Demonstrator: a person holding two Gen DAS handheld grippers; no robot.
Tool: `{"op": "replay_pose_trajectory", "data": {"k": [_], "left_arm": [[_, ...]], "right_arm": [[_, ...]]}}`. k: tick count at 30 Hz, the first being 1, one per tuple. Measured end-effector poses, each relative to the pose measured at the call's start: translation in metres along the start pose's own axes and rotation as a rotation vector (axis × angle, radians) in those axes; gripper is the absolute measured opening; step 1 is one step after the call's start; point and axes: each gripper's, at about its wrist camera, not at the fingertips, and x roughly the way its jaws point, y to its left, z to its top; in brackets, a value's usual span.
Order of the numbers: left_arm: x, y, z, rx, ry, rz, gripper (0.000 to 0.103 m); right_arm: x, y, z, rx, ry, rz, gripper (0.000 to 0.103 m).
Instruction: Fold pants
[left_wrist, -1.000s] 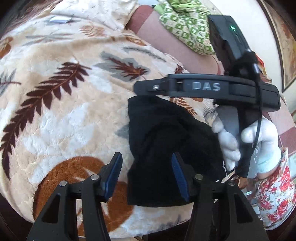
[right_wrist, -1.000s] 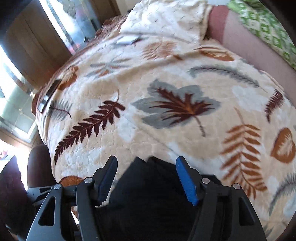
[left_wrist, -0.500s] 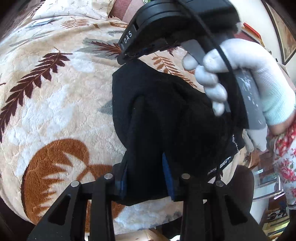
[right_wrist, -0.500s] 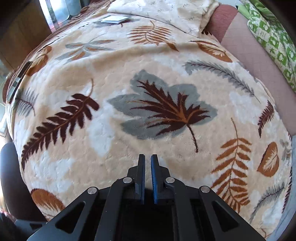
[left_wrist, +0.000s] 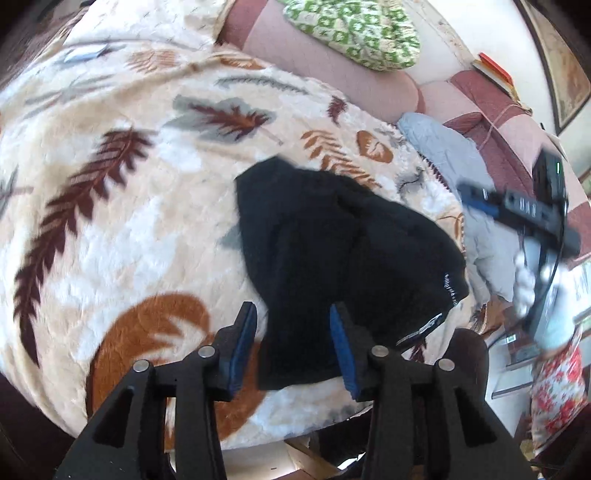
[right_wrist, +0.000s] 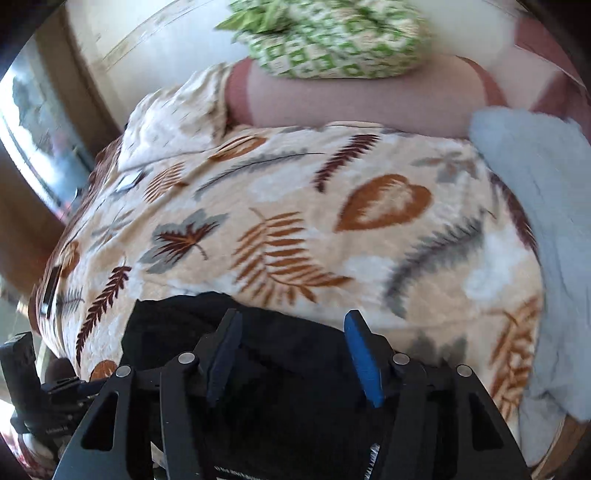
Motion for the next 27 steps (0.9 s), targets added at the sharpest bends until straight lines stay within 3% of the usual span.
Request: {"op": "replay_pose_trajectory", "data": {"k": [5,7,11,15,18,23,27], "left_arm": [[0.015,-0.053,0.039,0.131,0.014,-0.051,0.048],[0.028,-0.086,0.056,0.213,0.033,-0.078,0.055],[0.064,-0.154,0.079,0.382,0.07,-0.092,0.056],[0.115,-0.219,0.088,0.511,0.162,-0.158,0.056],[0.156,-0.255,0.089,0.592,0.219,-0.171,0.056],[0.217,-0.289,0.086,0.676,0.3,-0.119,0.056],[0.246,-0.293,0.083,0.702,0.34,-0.069,0.056]], "right_arm": [[-0.03,-0.084,-0.064,0.247,0.018,0.025,0.063],[-0.032,-0.101,-0.086,0.302,0.026,0.023,0.063],[-0.028,-0.125,-0.122,0.485,0.039,0.067,0.063],[-0.034,-0.125,-0.15,0.654,-0.021,0.182,0.063],[-0.034,-0.118,-0.168,0.714,-0.055,0.216,0.063],[-0.008,-0.117,-0.183,0.771,-0.006,0.234,0.063],[0.007,-0.111,-0.173,0.72,-0.052,0.21,0.064]]}}
